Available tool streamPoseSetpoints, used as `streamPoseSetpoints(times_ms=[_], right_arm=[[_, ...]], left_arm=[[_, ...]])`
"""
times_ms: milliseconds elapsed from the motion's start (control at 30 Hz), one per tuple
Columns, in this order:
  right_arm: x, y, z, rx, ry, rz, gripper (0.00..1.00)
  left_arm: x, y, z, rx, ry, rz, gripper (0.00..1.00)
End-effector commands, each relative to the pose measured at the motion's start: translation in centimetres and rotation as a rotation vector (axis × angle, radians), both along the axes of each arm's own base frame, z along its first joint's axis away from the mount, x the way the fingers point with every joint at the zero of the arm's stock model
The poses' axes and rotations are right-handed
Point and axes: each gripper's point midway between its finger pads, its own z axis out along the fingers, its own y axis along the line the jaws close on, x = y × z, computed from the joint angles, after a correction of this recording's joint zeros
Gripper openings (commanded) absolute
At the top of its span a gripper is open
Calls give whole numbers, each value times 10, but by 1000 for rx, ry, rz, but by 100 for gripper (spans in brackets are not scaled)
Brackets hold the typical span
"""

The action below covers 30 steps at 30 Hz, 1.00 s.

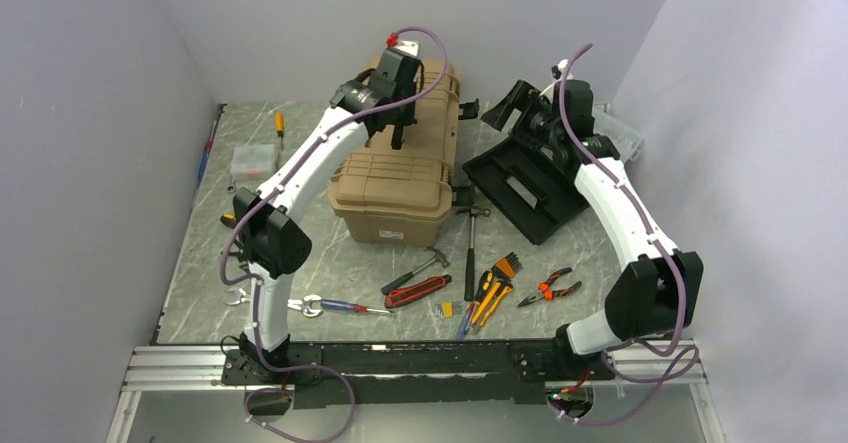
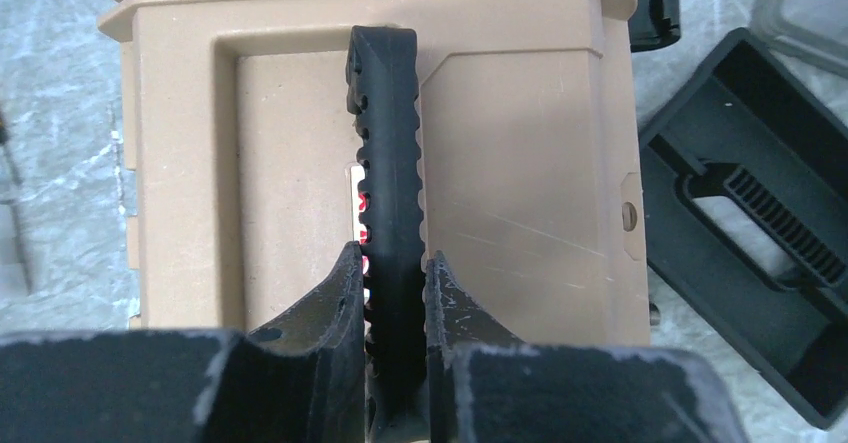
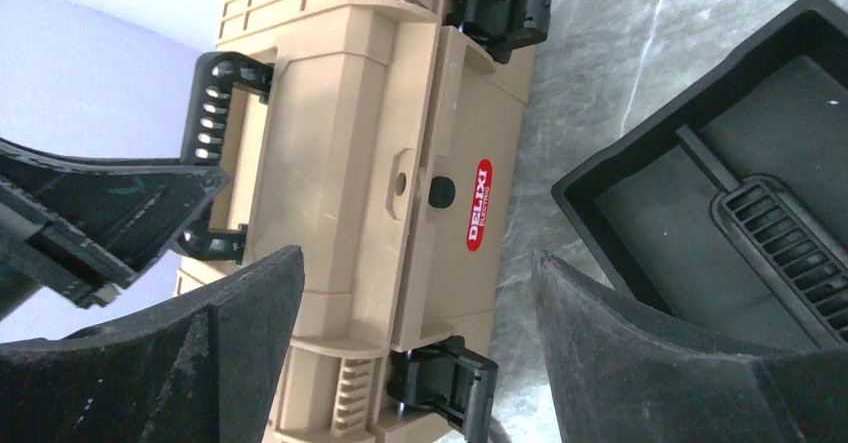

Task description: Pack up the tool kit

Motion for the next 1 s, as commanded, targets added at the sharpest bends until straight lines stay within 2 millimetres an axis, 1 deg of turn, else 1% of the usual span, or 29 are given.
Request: streamPoseSetpoints(times_ms=[0, 100, 167, 233, 333, 400, 533, 567, 600, 633, 733, 967], right_arm=[[9, 18, -7, 58, 8, 90, 86], [10, 34, -14, 116, 35, 172, 86], [8, 43, -19, 153, 46, 221, 87], [10, 49, -23, 179, 52, 247, 86], [17, 55, -31, 202, 77, 270, 76], [20, 56, -36, 198, 91, 258, 61], [27, 51, -41, 180, 96, 221, 24], [29, 53, -41, 184, 95, 226, 17], [30, 55, -42, 193, 98, 235, 7], [31, 60, -41, 201, 97, 252, 0], [31, 79, -37, 210, 88, 310, 0], [35, 121, -29, 210, 76, 373, 0]], left_arm=[[-12, 9, 92, -167, -170, -70, 0], [-12, 18, 111, -173, -204, -46, 0], [-12, 26, 118, -186, -220, -36, 0], [-12, 36, 121, -206, -225, -25, 0], [-14, 50, 126, -256, -226, -13, 0], [-14, 57, 125, -286, -216, -19, 0], [-13, 70, 130, -324, -213, -15, 0], [-12, 72, 130, -338, -211, -17, 0], [-11, 73, 130, -351, -208, -21, 0], [-11, 74, 130, -361, -204, -25, 0], [-11, 76, 128, -373, -198, -29, 0], [-11, 82, 125, -386, -192, -26, 0]])
